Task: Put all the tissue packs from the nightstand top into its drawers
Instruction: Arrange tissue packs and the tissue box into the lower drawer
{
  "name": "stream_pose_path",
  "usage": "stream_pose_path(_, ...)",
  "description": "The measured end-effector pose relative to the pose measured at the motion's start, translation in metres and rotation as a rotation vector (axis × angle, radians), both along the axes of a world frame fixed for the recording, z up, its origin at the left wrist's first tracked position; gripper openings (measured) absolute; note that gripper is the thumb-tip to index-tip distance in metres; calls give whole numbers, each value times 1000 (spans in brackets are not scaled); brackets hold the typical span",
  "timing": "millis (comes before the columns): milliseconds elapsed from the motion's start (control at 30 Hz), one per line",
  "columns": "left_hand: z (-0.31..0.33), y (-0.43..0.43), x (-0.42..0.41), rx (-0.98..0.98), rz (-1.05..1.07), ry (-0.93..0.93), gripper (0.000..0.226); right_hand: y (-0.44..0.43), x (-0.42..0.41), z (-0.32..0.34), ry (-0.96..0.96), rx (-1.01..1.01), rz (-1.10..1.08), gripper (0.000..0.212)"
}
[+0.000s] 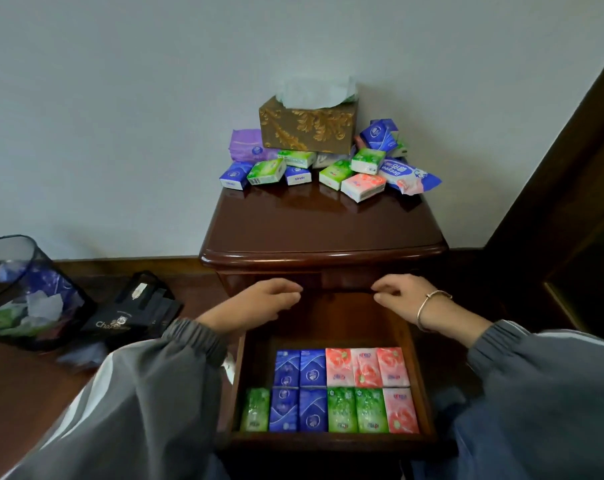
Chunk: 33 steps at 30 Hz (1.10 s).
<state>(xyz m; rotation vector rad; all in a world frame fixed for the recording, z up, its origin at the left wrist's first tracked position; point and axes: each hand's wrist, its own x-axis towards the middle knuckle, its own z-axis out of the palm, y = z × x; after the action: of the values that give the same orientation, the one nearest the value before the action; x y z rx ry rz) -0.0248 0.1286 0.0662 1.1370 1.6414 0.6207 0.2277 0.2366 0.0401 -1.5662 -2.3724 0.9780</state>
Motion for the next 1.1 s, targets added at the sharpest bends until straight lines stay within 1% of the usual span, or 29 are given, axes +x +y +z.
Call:
stream_pose_path(33, 14, 4, -8, 50, 1, -3, 24, 4, -3, 14, 41, 89, 4, 19)
stream_pose_path(67, 25, 11, -17, 120, 22, 35, 23, 9, -7, 28, 91, 181, -7, 14)
stream_pose_path(133, 41, 30, -32, 289, 98, 221, 21, 25, -17, 54, 199, 351, -53, 11)
stream_pose_path(200, 49, 55, -47, 403, 198, 379, 24, 51, -32, 74, 259, 506, -100, 13)
stream_pose_path(233, 51, 68, -54, 431, 249, 430, 26, 67, -40, 83, 254, 569, -119, 17)
stream_pose_path(300, 54, 95, -64, 469, 321, 505, 31, 101, -56, 97, 159, 639, -140, 29)
stream_pose_path(367, 56, 125, -73, 488, 346, 610, 38, 134, -69, 106, 9, 640, -145, 43)
stream_pose_path(433, 56, 155, -80, 444, 306, 745, 50, 162, -77, 110, -89, 611, -149, 55)
stream_pose_path(533, 53, 194, -85, 324, 114, 945, 71, 195, -81, 106, -197, 549, -90, 69)
stream_pose_path(600, 49, 216, -86, 252, -15, 1011, 78, 207, -81, 102, -194, 474, -53, 74)
stream_pose_path(667, 44, 232, -88, 192, -91, 1040, 82, 213, -81, 97, -181, 417, -28, 74)
stream_pose_path(767, 35, 244, -90, 138, -107, 1093, 80, 217, -77, 90, -234, 355, 52, 66)
stream_pose_path(867, 27, 247, -91, 191, -68, 1168, 74, 219, -74, 85, -216, 385, 65, 59)
stream_pose_path(967, 26, 246, -93, 248, -75, 1239, 70, 222, -72, 82, -205, 403, 31, 61)
stream_pose_path(1033, 29, 242, -93, 276, -48, 1240, 68, 225, -73, 81, -190, 381, 20, 62)
stream_pose_path(1100, 33, 233, -90, 338, 36, 1188, 68, 228, -76, 80, -185, 367, 5, 63)
